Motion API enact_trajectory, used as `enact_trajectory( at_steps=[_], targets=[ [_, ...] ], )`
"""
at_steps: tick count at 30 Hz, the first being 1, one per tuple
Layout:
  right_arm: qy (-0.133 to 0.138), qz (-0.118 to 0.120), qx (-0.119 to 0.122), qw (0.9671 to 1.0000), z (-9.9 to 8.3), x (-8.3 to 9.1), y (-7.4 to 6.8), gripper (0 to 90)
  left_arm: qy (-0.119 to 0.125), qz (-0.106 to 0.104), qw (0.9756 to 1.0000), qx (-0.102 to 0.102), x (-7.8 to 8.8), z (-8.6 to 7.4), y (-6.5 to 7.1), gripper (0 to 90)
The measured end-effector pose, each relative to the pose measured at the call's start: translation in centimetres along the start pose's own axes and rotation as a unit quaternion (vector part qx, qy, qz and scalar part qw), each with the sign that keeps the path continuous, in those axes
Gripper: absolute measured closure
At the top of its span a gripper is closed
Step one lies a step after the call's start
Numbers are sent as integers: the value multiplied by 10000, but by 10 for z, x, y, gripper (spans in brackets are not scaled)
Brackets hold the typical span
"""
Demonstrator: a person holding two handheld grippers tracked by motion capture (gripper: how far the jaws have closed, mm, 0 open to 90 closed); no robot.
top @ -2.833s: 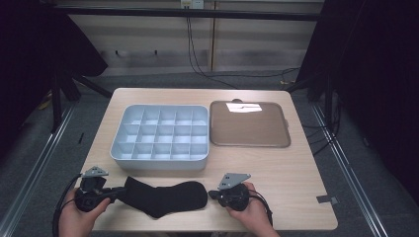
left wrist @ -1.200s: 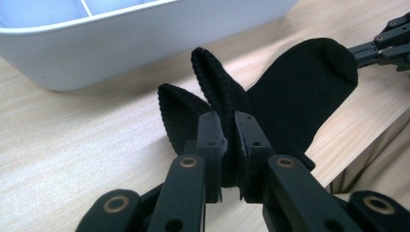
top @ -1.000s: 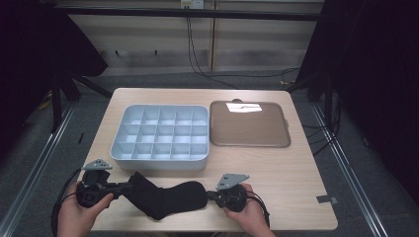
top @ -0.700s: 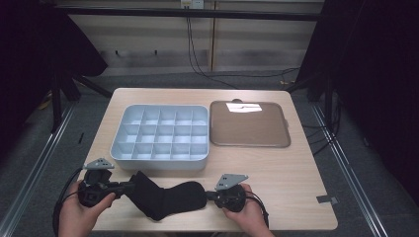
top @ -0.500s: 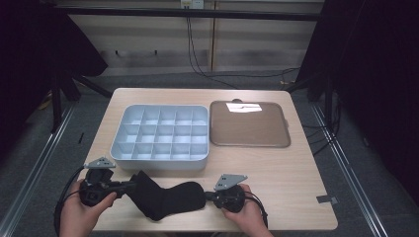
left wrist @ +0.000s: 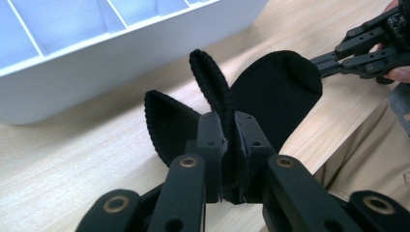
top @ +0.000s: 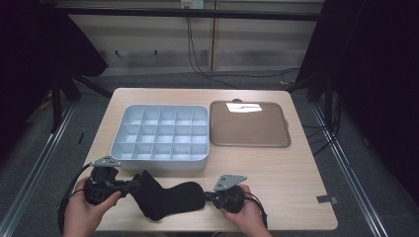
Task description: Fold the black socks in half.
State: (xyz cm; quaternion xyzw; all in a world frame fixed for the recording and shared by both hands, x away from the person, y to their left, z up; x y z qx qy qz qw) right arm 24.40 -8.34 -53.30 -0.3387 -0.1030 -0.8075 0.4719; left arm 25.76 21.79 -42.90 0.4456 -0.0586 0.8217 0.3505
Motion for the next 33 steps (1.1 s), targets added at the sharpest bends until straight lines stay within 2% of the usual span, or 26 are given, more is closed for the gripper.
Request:
enact_trajectory(
  at_steps=[13, 23, 33],
  targets=[
    [3, -23, 26, 10000, 0, -1, -1, 892, -77, -76, 9999, -62, -7, 6, 8, 825],
    [12, -53, 33, 10000, 1, -2, -3, 887, 22, -83, 9999, -89, -4, 14, 12, 826],
    [5, -24, 24, 10000, 1, -3, -5, 884, -23, -191, 9996, -222, -9, 21, 22, 827]
  ],
)
Point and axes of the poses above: each handheld gripper's, and its own axes: x roughly backward along the jaws, z roughly out of its top, y roughly to its right, the point moved 4 cm from there along -x, roughly forward along the jaws, and after that the axes turned 4 degrees about z, right-handed, at the moved point
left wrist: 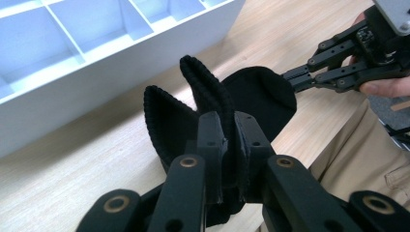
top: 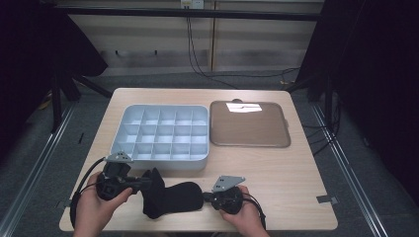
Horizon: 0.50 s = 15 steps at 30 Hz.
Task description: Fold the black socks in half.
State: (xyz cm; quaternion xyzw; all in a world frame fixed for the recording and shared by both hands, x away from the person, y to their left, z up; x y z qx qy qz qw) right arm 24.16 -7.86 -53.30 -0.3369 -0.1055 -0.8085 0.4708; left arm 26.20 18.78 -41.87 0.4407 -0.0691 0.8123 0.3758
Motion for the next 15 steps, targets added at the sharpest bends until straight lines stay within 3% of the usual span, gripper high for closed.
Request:
enact_trajectory(
  at_steps=[15],
  targets=[
    [22, 1, 8, 10000, 2, -3, -4, 889, 43, -68, 10000, -48, -3, 10, 2, 828]
  ],
)
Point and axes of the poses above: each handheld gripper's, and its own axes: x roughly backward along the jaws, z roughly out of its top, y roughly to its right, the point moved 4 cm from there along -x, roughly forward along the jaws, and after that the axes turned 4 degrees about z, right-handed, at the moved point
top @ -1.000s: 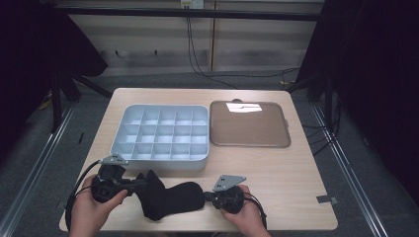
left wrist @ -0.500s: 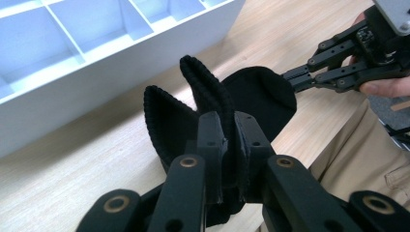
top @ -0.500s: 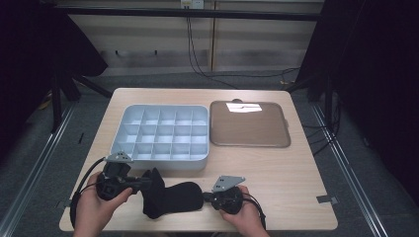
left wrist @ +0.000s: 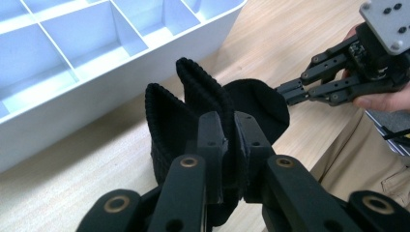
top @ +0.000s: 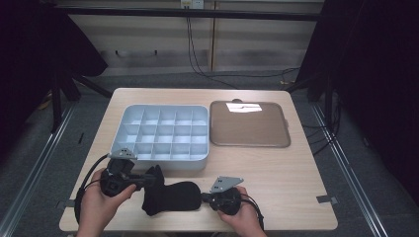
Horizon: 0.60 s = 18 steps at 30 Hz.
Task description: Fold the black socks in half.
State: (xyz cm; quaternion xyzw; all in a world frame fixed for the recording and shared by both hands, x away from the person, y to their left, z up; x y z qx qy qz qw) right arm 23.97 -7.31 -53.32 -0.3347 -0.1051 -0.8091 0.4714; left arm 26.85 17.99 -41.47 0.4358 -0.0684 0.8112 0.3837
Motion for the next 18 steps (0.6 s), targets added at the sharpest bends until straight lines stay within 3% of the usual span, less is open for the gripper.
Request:
enact_trajectory(
  at_steps=[18],
  targets=[
    [18, 5, 3, 10000, 1, -3, -4, 886, -168, -140, 9996, -195, -15, 11, 15, 828]
  ],
)
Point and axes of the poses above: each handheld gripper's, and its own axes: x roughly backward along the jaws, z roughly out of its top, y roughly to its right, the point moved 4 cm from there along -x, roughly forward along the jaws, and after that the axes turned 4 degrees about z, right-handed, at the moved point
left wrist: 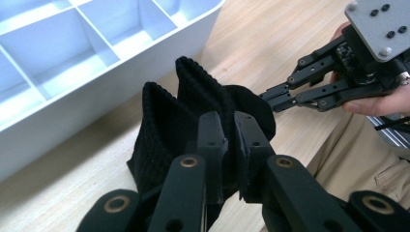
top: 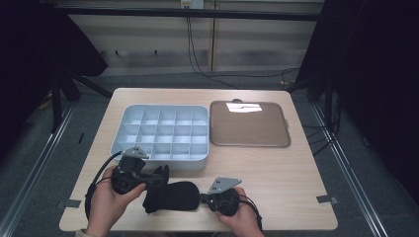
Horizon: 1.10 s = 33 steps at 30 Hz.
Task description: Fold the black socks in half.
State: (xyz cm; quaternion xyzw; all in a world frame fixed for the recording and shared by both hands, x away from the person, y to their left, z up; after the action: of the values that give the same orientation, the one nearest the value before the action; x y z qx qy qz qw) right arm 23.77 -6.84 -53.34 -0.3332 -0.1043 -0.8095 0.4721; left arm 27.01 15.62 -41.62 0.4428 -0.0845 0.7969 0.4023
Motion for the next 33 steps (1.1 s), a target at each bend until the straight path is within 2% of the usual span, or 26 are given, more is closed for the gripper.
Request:
enact_trajectory(
  at_steps=[16, 19, 23, 33],
  targets=[
    [19, -2, 13, 10000, 0, -1, -1, 883, -247, -138, 9994, -186, -21, 4, 13, 828],
    [21, 2, 16, 10000, 0, -1, -1, 878, -246, -147, 9995, -154, -26, 5, 16, 828],
    [18, 7, 18, 10000, 0, -1, -1, 878, -345, -158, 9990, -215, -31, 5, 16, 828],
    [5, -6, 59, 10000, 1, -1, -1, 885, -472, -186, 9985, -216, -45, 3, 18, 827]
  ],
)
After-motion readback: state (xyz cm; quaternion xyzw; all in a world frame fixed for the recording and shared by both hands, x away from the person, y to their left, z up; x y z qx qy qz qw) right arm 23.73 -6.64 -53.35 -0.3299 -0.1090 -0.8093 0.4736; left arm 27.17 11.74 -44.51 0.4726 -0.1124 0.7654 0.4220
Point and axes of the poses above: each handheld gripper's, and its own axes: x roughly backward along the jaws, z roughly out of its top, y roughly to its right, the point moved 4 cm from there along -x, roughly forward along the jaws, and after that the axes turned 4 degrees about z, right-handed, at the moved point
